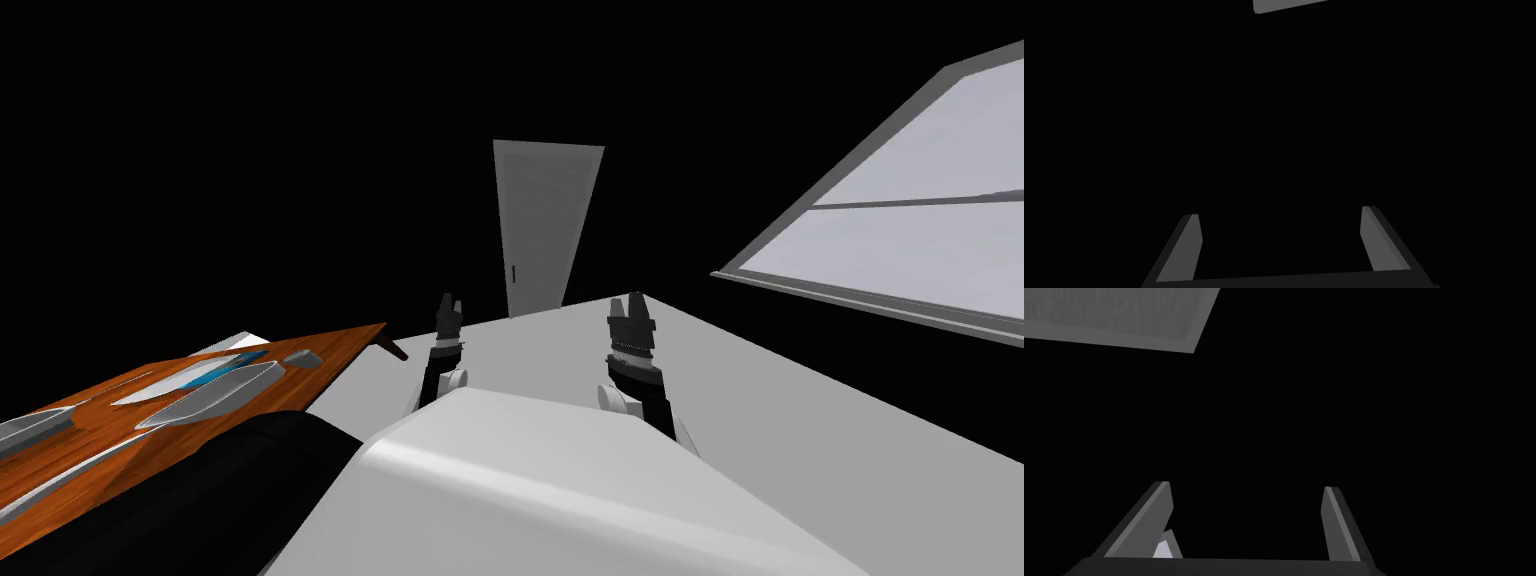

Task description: Pull the door open

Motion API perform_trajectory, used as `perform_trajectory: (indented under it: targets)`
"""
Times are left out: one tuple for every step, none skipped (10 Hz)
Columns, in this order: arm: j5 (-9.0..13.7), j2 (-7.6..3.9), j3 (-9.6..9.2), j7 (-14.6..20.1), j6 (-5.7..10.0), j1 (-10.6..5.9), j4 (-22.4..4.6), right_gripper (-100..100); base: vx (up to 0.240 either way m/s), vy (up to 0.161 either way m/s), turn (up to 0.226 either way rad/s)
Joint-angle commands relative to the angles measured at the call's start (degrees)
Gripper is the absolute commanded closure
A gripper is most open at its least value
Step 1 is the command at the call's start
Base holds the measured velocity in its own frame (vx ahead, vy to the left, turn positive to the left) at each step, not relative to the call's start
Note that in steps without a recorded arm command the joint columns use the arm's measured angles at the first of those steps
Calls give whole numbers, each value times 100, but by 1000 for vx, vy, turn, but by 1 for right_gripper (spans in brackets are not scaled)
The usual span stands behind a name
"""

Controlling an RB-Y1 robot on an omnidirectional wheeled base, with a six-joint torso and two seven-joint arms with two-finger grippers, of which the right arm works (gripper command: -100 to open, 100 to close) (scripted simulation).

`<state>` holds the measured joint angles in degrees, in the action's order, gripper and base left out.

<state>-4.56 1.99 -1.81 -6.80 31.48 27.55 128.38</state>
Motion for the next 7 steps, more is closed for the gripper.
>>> perform_trajectory:
  targets:
    - [99, -90, 18, 190, 36, -56, -191, -100, 61, 15, 169]
    - [150, -130, 27, 289, 55, -86, -291, -100, 119, 5, 181]
    - [201, -171, 36, 388, 74, -115, -390, -100, 113, 12, 100]
    - [272, -217, 49, 524, 100, -155, -527, -100, 136, 18, 132]
    - [309, -241, 56, 595, 114, -177, -599, -100, 139, 14, 124]
    - [382, -288, 69, 737, 141, -219, -742, -100, 132, 6, 137]
    - [422, -312, 77, 814, 156, -242, -820, -100, 112, -6, 105]
